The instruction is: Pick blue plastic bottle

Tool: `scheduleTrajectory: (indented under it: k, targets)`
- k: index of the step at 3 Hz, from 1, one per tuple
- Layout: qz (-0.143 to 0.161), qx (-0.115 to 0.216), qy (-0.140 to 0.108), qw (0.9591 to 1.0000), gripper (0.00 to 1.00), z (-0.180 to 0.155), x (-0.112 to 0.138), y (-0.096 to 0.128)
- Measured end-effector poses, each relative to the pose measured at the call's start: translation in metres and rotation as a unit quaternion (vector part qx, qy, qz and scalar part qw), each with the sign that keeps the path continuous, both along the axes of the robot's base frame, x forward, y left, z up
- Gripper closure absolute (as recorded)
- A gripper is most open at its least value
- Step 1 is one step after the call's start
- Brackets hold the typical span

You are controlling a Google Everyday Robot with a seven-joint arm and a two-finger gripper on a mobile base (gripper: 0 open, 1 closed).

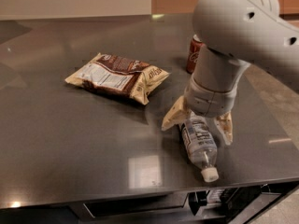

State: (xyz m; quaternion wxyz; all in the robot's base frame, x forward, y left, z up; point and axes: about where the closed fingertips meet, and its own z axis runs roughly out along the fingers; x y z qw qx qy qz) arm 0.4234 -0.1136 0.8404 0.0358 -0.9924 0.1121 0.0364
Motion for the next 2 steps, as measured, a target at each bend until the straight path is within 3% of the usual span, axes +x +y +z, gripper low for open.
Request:
scheduleTrajectory:
  k: [1,2]
  targets:
    - [0.028,-0.018,-0.008,0.9994,0.39,-0.0055,-0.0001,-0.0028]
    - [0.034,-0.023,-0.009,0.9991,0.63,0.0008,0.0019,-0.0051]
